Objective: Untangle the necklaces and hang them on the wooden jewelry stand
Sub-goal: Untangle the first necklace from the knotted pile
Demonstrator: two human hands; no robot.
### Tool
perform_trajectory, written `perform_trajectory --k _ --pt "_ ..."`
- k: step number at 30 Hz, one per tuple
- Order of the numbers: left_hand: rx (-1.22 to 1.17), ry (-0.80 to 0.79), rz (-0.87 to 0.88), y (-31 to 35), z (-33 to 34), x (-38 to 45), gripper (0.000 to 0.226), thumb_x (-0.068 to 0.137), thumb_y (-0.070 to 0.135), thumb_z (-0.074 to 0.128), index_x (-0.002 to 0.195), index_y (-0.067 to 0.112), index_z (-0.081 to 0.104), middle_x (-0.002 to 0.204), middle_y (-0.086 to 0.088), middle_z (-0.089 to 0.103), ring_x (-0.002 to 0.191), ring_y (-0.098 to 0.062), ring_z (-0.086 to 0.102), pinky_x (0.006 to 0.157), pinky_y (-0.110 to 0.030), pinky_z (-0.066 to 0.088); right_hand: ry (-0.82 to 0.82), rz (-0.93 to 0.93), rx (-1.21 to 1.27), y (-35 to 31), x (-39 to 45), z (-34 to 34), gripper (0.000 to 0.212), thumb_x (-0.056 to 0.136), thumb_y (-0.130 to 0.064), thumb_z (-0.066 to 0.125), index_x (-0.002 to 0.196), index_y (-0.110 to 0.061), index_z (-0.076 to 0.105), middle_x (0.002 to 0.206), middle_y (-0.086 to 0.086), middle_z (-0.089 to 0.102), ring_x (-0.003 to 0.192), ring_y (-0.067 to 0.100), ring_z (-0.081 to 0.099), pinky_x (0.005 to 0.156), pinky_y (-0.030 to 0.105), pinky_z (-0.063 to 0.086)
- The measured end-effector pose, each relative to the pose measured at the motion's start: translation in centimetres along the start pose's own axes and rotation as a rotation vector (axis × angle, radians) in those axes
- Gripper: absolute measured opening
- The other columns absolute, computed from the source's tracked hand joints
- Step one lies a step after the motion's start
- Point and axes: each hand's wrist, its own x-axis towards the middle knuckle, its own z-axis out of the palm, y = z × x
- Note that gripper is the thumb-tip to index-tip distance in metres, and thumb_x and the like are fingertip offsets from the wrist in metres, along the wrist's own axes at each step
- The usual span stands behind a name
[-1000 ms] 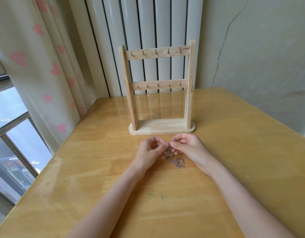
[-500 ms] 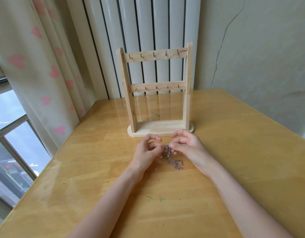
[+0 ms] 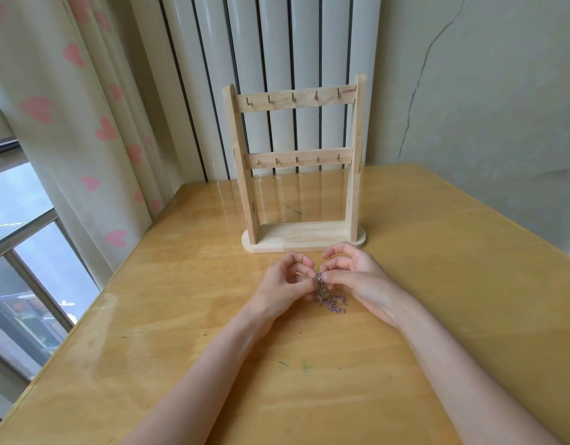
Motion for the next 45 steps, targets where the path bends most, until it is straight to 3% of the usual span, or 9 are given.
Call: perform_trajectory --k 5,11,15,18,23,28,32,35,45 --pt "-0.036 -0.006 -0.004 0.8 0.3 -0.1 0.021 0.087 -0.006 0.054 0.088 0.015 0.049 0.072 0.007 0.056 0.056 -0.003 0.051 0.056 -0.019 0.047 -0.039 0.026 0.228 -0.3 0.0 0.1 0.026 0.081 0.016 0.053 0.094 -0.007 0.051 0.072 0.006 0.058 0.062 0.014 0.05 0.059 0.021 0.044" --pt "0.148 0.063 0.143 0.9 0.4 -0.1 0.02 0.069 0.012 0.057 0.084 0.017 0.046 0.062 0.017 0.055 0.063 -0.021 0.041 0.058 -0.035 0.038 -0.06 0.05 0.039 -0.2 0.1 0.5 0.023 0.083 0.011 0.052 0.088 -0.011 0.047 0.07 0.007 0.053 0.062 0.014 0.045 0.06 0.022 0.039" --pt "0.161 0.135 0.117 1.0 0.4 0.0 0.018 0.075 0.005 0.057 0.084 0.018 0.047 0.069 0.006 0.054 0.057 -0.019 0.045 0.058 -0.038 0.044 -0.067 0.028 -0.291 -0.2 0.2 1.0 0.024 0.079 0.005 0.055 0.085 -0.017 0.049 0.069 0.001 0.055 0.057 0.011 0.045 0.059 0.02 0.04" --pt "0.243 0.109 0.049 0.8 0.6 -0.1 0.018 0.082 -0.004 0.053 0.083 0.013 0.048 0.067 -0.001 0.053 0.046 -0.005 0.049 0.052 -0.021 0.045 0.041 -0.103 -0.646 0.2 0.4 1.4 0.018 0.074 0.0 0.057 0.083 -0.016 0.056 0.062 -0.007 0.053 0.054 0.007 0.044 0.055 0.022 0.04" --pt "0.742 0.134 0.128 0.3 1.2 -0.1 0.008 0.076 0.009 0.058 0.076 0.017 0.058 0.064 0.008 0.056 0.054 -0.003 0.047 0.056 -0.011 0.037 0.168 -0.315 -1.038 1.1 0.7 0.7 0.01 0.077 -0.005 0.054 0.076 -0.01 0.062 0.073 -0.005 0.047 0.068 0.012 0.046 0.067 0.025 0.042" --pt "0.74 0.134 0.137 0.7 0.4 -0.1 0.01 0.079 0.008 0.059 0.072 0.015 0.061 0.068 0.0 0.059 0.062 -0.013 0.047 0.064 -0.021 0.039 0.191 -0.191 -0.642 0.5 0.3 0.9 0.019 0.074 -0.006 0.063 0.061 -0.02 0.059 0.06 -0.008 0.053 0.054 0.003 0.045 0.058 0.015 0.038" --pt "-0.138 0.08 -0.203 2.2 0.4 -0.4 0.023 0.088 0.003 0.044 0.071 0.012 0.055 0.06 0.005 0.049 0.055 -0.006 0.046 0.057 -0.02 0.046 0.053 -0.053 -0.292 -0.2 0.1 1.2 0.022 0.085 -0.003 0.053 0.067 -0.013 0.058 0.063 0.0 0.052 0.055 0.009 0.047 0.054 0.014 0.04" --pt "-0.442 -0.035 -0.363 2.7 0.2 -0.3 0.018 0.088 0.008 0.043 0.074 0.011 0.053 0.066 0.001 0.049 0.061 -0.009 0.045 0.057 -0.018 0.05 0.032 -0.074 -0.285 -0.1 0.2 1.2 0.022 0.085 0.001 0.053 0.068 -0.012 0.058 0.064 0.001 0.052 0.055 0.011 0.046 0.058 0.019 0.041" --pt "-0.245 -0.084 -0.225 2.2 0.6 -0.5 0.019 0.089 0.003 0.056 0.074 0.013 0.051 0.065 0.001 0.056 0.054 -0.003 0.058 0.057 -0.015 0.052 -0.036 -0.023 0.28 -0.3 0.1 0.5 0.021 0.087 0.003 0.046 0.072 -0.006 0.056 0.066 0.004 0.059 0.065 0.014 0.057 0.062 0.026 0.047"
